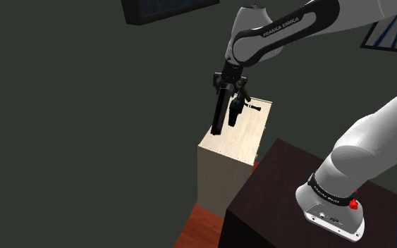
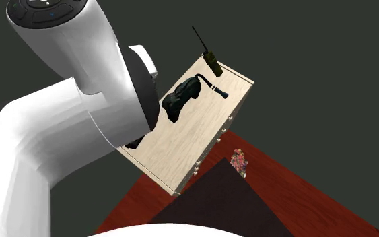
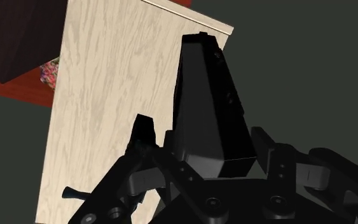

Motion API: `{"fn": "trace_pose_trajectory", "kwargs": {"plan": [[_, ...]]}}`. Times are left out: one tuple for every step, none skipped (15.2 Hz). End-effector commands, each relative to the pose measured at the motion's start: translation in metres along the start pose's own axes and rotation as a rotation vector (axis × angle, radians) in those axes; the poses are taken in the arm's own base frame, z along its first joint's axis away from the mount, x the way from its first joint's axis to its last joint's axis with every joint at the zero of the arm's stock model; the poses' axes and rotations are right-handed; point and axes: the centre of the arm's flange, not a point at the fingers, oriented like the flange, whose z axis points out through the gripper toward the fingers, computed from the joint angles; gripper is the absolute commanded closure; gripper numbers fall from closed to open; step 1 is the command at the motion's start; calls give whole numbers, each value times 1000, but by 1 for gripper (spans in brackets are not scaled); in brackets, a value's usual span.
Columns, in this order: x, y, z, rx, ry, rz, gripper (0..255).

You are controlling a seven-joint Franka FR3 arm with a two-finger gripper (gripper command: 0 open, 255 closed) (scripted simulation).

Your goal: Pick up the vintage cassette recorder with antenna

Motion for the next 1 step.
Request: {"fn": "trace_pose_trajectory", "kwargs": {"plan": [[1, -1, -4, 1, 2, 0, 255]]}}
